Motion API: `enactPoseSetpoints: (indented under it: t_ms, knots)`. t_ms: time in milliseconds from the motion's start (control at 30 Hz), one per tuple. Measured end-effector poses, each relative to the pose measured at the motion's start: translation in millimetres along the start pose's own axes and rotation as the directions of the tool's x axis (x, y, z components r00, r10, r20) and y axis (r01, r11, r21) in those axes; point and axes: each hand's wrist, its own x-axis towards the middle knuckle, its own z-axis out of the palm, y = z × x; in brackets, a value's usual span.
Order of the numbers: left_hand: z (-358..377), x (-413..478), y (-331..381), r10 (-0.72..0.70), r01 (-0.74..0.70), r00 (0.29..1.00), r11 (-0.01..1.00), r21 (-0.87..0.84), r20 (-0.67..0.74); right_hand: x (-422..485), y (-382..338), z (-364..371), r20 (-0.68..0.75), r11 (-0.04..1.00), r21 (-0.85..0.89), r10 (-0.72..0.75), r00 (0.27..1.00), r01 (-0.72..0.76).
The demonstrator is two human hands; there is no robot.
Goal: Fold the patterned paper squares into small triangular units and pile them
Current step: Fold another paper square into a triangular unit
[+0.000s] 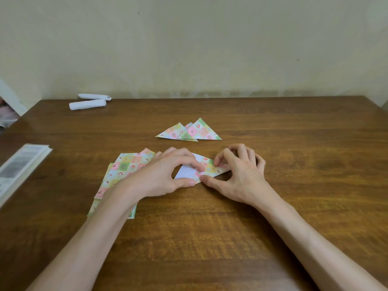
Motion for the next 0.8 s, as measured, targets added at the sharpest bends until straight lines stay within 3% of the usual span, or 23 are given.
enactPoseSetpoints:
  t_ms: [300,800]
  knots:
    - [5,0,5,0.003,-0.002,0.996,1.000,0.011,-0.087,1,5,-3,-0.028,0.997,0.070,-0.014,0.999,0.016]
    - [5,-1,8,-0.009,0.012,0.997,0.999,0.039,-0.071,0,7,-15,-0.018,0.989,0.148,-0.008,1.000,0.011]
